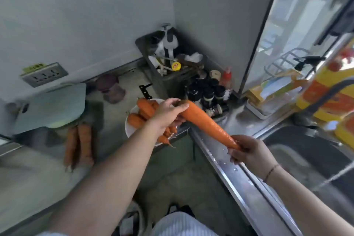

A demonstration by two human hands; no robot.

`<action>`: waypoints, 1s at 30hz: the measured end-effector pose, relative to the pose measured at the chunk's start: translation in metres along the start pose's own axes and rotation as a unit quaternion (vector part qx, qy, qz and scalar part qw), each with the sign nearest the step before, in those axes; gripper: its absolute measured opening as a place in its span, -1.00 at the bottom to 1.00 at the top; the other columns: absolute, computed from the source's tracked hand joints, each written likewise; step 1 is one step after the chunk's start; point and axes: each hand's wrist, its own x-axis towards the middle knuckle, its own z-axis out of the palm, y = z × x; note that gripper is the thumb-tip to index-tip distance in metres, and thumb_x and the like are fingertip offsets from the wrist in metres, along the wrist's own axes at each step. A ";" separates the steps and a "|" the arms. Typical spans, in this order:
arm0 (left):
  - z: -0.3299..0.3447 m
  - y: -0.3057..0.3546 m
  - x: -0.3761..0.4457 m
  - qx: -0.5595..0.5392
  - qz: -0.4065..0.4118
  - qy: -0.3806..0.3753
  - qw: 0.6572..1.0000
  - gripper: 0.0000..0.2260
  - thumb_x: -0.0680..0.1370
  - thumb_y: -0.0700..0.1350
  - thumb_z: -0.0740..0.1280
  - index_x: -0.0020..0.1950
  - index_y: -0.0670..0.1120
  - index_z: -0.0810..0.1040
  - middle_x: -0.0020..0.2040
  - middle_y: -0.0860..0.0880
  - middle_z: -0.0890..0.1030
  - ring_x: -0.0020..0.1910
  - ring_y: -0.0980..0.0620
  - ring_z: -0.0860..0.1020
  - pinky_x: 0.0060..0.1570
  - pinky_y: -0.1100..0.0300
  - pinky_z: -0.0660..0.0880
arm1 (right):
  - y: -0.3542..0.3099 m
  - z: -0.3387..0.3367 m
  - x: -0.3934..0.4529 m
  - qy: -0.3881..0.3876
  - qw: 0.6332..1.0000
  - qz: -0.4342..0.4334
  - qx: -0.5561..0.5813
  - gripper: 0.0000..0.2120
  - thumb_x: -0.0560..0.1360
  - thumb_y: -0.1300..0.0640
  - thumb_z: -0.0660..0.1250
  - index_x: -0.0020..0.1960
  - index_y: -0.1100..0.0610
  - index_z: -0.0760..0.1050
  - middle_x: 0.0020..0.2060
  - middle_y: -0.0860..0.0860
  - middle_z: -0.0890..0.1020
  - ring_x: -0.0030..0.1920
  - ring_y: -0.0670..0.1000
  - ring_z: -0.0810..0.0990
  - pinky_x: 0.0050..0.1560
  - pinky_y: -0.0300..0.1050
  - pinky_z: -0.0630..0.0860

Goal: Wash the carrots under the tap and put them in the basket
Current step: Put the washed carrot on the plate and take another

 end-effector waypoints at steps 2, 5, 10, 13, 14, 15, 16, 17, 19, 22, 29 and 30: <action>-0.055 0.001 0.014 0.011 0.016 0.051 0.999 -0.65 0.56 -0.02 0.43 0.30 -0.06 0.50 -0.05 -0.05 0.61 -0.31 0.00 0.63 -0.29 0.16 0.56 | -0.036 0.042 0.033 -0.030 0.998 -0.021 -0.053 -0.79 0.43 0.29 0.37 -0.09 -0.02 0.57 -0.41 0.04 0.67 -0.41 0.01 0.63 -0.22 0.02 0.60; -0.126 -0.004 0.030 0.054 0.020 0.114 0.992 -0.67 0.59 0.02 0.37 0.30 -0.08 0.50 -0.09 -0.03 0.59 -0.32 0.02 0.59 -0.28 0.18 0.54 | -0.081 0.105 0.069 -0.040 0.992 -0.060 -0.107 -0.91 0.44 0.16 0.38 -0.15 -0.03 0.56 -0.42 -0.03 0.61 -0.36 0.00 0.59 -0.25 -0.16 0.54; -0.190 -0.031 0.048 0.170 0.050 0.139 0.974 -0.60 0.66 0.06 0.24 0.40 -0.14 0.43 0.18 -0.03 0.50 0.09 0.04 0.48 0.07 0.15 0.45 | -0.114 0.168 0.093 -0.006 0.979 -0.088 -0.185 -0.82 0.35 -0.03 0.28 -0.21 0.06 0.55 -0.39 -0.03 0.51 -0.31 0.04 0.45 -0.33 -0.29 0.29; -0.206 -0.049 0.062 0.221 0.033 0.114 0.968 -0.55 0.66 0.16 0.17 0.43 -0.09 0.39 0.32 -0.08 0.50 0.25 -0.05 0.47 0.19 0.12 0.37 | -0.109 0.187 0.103 -0.008 0.971 -0.096 -0.217 -0.75 0.35 -0.03 0.30 -0.18 0.15 0.57 -0.29 0.01 0.50 -0.29 0.09 0.45 -0.23 -0.19 0.33; -0.208 -0.054 0.065 0.244 0.024 0.111 0.963 -0.52 0.65 0.20 0.15 0.45 -0.08 0.38 0.36 -0.10 0.50 0.31 -0.10 0.47 0.24 0.07 0.38 | -0.106 0.190 0.103 -0.009 0.968 -0.096 -0.233 -0.82 0.38 0.05 0.38 -0.16 0.17 0.58 -0.23 0.05 0.53 -0.26 0.13 0.50 -0.18 -0.16 0.40; -0.210 -0.060 0.068 0.266 0.018 0.109 0.958 -0.49 0.64 0.23 0.13 0.46 -0.06 0.37 0.37 -0.12 0.50 0.34 -0.15 0.46 0.28 0.03 0.38 | -0.103 0.193 0.103 -0.006 0.964 -0.104 -0.243 -0.87 0.39 0.12 0.45 -0.16 0.17 0.59 -0.18 0.06 0.54 -0.23 0.16 0.54 -0.14 -0.10 0.48; -0.210 -0.064 0.069 0.282 0.016 0.108 0.953 -0.48 0.63 0.25 0.13 0.47 -0.05 0.36 0.37 -0.13 0.50 0.35 -0.17 0.45 0.29 0.00 0.38 | -0.101 0.195 0.102 -0.006 0.962 -0.111 -0.249 -0.89 0.38 0.15 0.48 -0.16 0.16 0.59 -0.15 0.06 0.54 -0.21 0.18 0.56 -0.12 -0.02 0.54; -0.210 -0.068 0.071 0.287 0.016 0.110 0.951 -0.47 0.63 0.26 0.13 0.47 -0.04 0.37 0.36 -0.13 0.51 0.35 -0.18 0.45 0.29 0.00 0.38 | -0.099 0.197 0.101 -0.008 0.961 -0.113 -0.254 -0.90 0.38 0.17 0.50 -0.16 0.16 0.60 -0.14 0.06 0.54 -0.21 0.19 0.57 -0.12 0.03 0.57; -0.210 -0.071 0.073 0.281 0.022 0.111 0.953 -0.48 0.62 0.25 0.17 0.46 -0.05 0.38 0.35 -0.14 0.53 0.34 -0.18 0.46 0.29 0.01 0.39 | -0.096 0.201 0.100 -0.001 0.960 -0.108 -0.258 -0.90 0.39 0.18 0.50 -0.13 0.16 0.62 -0.11 0.07 0.58 -0.20 0.21 0.58 -0.12 0.07 0.59; -0.210 -0.072 0.075 0.261 0.027 0.107 0.959 -0.45 0.60 0.28 0.19 0.44 -0.05 0.39 0.31 -0.14 0.56 0.32 -0.17 0.48 0.30 -0.04 0.43 | -0.095 0.204 0.100 0.018 0.960 -0.100 -0.263 -0.85 0.42 0.18 0.46 -0.02 0.15 0.65 -0.04 0.07 0.60 -0.15 0.21 0.59 -0.11 0.11 0.60; -0.204 -0.071 0.072 0.232 0.025 0.101 0.967 -0.45 0.61 0.21 0.24 0.49 -0.10 0.35 0.36 -0.13 0.51 0.34 -0.13 0.48 0.30 0.06 0.40 | -0.107 0.198 0.100 -0.011 0.948 -0.070 -0.311 -0.70 0.51 0.02 0.33 0.23 0.05 0.54 0.12 -0.03 0.54 0.04 0.14 0.58 -0.06 0.02 0.57; -0.203 -0.071 0.072 0.231 0.025 0.101 0.967 -0.45 0.62 0.18 0.24 0.51 -0.11 0.32 0.40 -0.14 0.48 0.36 -0.13 0.46 0.30 0.07 0.38 | -0.109 0.197 0.100 -0.014 0.945 -0.063 -0.321 -0.69 0.52 0.01 0.31 0.25 0.02 0.53 0.13 -0.04 0.53 0.06 0.12 0.58 -0.06 -0.01 0.56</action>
